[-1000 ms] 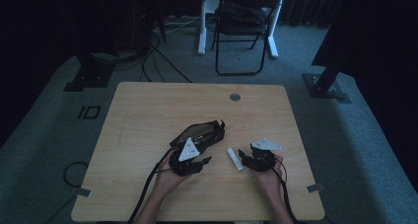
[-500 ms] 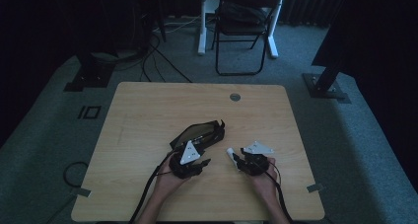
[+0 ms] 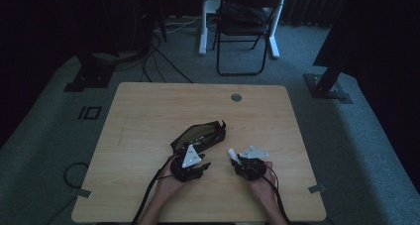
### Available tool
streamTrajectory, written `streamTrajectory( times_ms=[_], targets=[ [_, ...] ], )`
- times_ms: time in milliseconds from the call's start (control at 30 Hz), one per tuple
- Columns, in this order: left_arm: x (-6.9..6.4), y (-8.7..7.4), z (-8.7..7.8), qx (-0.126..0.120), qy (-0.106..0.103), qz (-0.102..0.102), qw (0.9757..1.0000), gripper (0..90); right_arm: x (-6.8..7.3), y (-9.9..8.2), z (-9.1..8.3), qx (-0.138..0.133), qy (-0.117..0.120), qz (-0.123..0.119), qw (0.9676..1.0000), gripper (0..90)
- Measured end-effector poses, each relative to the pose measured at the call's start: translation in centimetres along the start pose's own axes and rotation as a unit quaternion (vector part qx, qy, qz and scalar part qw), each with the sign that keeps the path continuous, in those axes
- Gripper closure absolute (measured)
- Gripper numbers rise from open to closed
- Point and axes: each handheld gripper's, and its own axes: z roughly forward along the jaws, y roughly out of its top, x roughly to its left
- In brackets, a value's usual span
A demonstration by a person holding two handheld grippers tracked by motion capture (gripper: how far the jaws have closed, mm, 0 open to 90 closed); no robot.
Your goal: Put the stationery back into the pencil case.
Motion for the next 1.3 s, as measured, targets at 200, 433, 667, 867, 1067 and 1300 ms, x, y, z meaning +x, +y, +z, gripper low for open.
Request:
streamTrajectory(
  times_ms=[200, 433, 667, 867, 1067, 1300],
  targets=[
    [0.0, -0.7, 0.6, 0.003, 0.000, -0.009, 1.0000, 60.9, 0.2, -0.3, 0.1, 0.012, -0.005, -0.006, 0.9999, 66.2],
    [-0.1, -1.6, 1.4, 0.021, 0.003, -0.010, 0.9997, 60.9, 0.2, -0.4, 0.3, 0.020, -0.006, -0.010, 0.9997, 69.1],
    [0.1, -2.2, 1.8, 0.022, 0.008, -0.021, 0.9995, 60.7, 0.4, -0.4, 0.5, 0.027, -0.005, -0.013, 0.9995, 70.3],
    [0.0, -2.5, 2.0, 0.030, 0.007, -0.019, 0.9993, 59.5, 0.5, -0.3, 0.8, 0.032, -0.006, -0.021, 0.9992, 70.4],
    [0.0, -2.7, 2.3, 0.035, 0.010, -0.017, 0.9992, 57.2, 0.6, -0.2, 0.9, 0.032, -0.008, -0.018, 0.9993, 70.8],
    [-0.2, -2.7, 2.4, 0.039, 0.015, -0.015, 0.9990, 54.7, 0.7, 0.0, 0.6, 0.020, -0.009, -0.014, 0.9997, 70.9]
  ],
)
